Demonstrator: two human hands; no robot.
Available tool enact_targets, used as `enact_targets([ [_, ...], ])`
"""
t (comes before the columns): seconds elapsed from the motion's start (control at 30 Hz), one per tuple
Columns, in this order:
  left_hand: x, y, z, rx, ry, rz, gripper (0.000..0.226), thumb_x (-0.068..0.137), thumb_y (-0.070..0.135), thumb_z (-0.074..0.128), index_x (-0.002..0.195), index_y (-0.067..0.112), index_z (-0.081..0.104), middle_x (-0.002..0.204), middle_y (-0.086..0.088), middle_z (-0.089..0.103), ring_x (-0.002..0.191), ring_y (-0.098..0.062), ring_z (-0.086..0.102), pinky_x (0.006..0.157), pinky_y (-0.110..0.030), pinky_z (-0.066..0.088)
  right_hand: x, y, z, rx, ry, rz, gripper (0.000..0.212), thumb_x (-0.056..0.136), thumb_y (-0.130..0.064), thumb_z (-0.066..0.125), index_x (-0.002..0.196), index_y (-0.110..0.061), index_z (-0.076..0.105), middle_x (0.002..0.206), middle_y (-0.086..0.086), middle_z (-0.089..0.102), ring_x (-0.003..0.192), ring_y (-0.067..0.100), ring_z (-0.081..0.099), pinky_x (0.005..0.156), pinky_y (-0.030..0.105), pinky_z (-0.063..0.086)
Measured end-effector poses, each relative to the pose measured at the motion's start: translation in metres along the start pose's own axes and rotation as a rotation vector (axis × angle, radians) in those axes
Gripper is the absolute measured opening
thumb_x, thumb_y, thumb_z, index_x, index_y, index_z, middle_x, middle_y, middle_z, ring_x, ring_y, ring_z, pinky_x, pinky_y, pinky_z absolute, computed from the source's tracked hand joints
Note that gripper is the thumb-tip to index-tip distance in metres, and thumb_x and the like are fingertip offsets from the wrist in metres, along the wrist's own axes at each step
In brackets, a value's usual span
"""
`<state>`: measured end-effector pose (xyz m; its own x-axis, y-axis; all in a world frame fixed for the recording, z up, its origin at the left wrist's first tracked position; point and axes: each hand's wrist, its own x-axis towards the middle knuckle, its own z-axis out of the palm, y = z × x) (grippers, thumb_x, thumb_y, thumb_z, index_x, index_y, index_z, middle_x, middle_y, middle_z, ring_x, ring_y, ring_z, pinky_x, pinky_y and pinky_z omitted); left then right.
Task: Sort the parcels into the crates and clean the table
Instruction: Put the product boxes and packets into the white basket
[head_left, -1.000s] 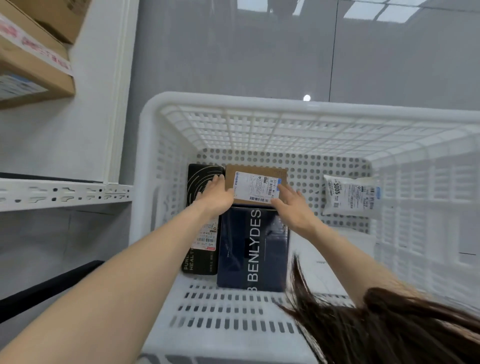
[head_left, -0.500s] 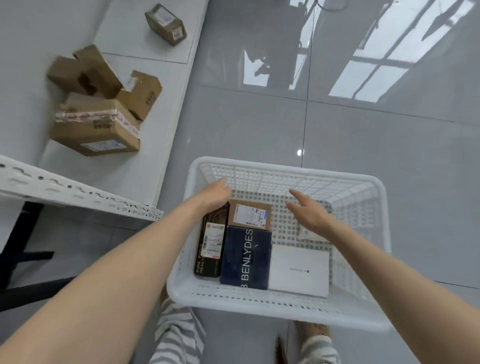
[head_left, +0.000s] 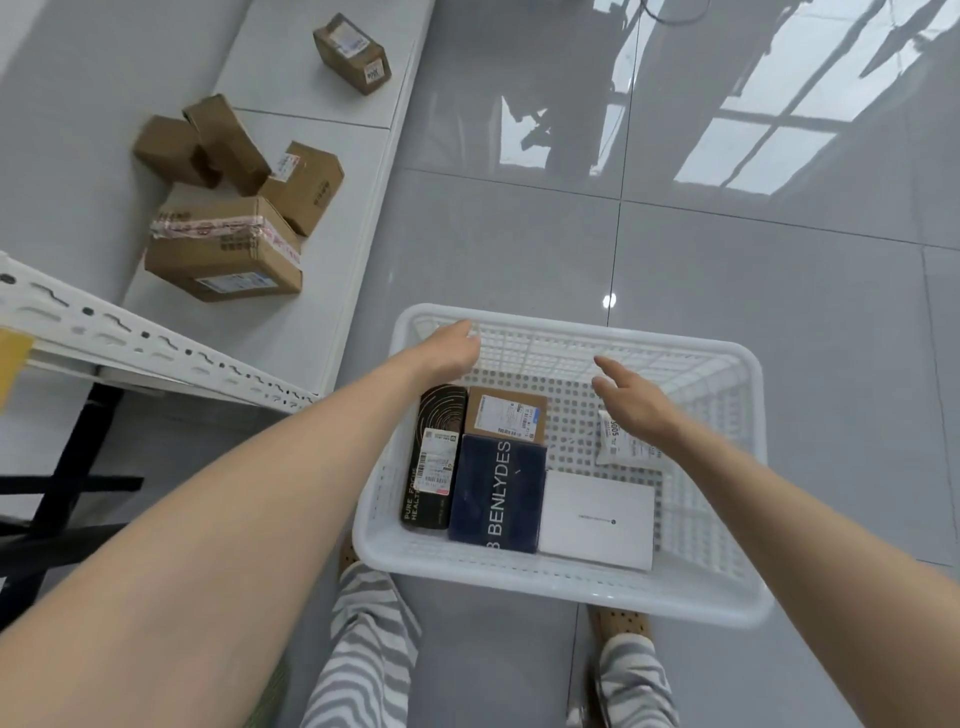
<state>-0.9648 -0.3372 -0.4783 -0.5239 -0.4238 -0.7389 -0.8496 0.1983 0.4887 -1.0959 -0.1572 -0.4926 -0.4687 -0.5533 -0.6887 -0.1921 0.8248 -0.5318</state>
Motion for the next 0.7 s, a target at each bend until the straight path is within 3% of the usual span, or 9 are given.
enact_targets([
  [0.2,-0.029,0.0,-0.012,0.002,-0.02,-0.018,0.051,0.105,0.026,0.019,0.152,0.014,0.006,0.159,-0.004,0.003,0.147,-0.02,0.004,0.119,-0.038,0.005,-0.021,-0.016,-0.008,0.013,0.003,-0.032,0.049,0.104,-0.031,0.03,0.151,-0.019,0.023,0.155,0.004,0.027,0.143,0.023,0.026,0.114,0.035,0.02],
  [0.43,-0.11,0.018,-0.048,-0.085,0.104,-0.001,0.051,0.105,0.026,0.019,0.152,0.01,0.005,0.159,-0.004,0.002,0.147,-0.02,0.004,0.119,-0.035,0.006,-0.073,-0.063,-0.038,0.116,0.018,-0.127,0.048,0.104,-0.031,0.03,0.15,-0.017,0.025,0.155,0.003,0.026,0.143,0.021,0.025,0.117,0.036,0.02],
  [0.7,-0.261,0.032,-0.065,-0.467,0.425,0.062,0.056,0.104,0.037,0.022,0.152,0.02,0.0,0.159,0.0,0.001,0.146,-0.02,0.005,0.118,-0.037,0.008,-0.17,-0.147,-0.056,-0.015,-0.147,-0.403,0.05,0.104,-0.032,0.031,0.15,-0.015,0.023,0.156,0.005,0.025,0.143,0.021,0.024,0.119,0.04,0.018],
])
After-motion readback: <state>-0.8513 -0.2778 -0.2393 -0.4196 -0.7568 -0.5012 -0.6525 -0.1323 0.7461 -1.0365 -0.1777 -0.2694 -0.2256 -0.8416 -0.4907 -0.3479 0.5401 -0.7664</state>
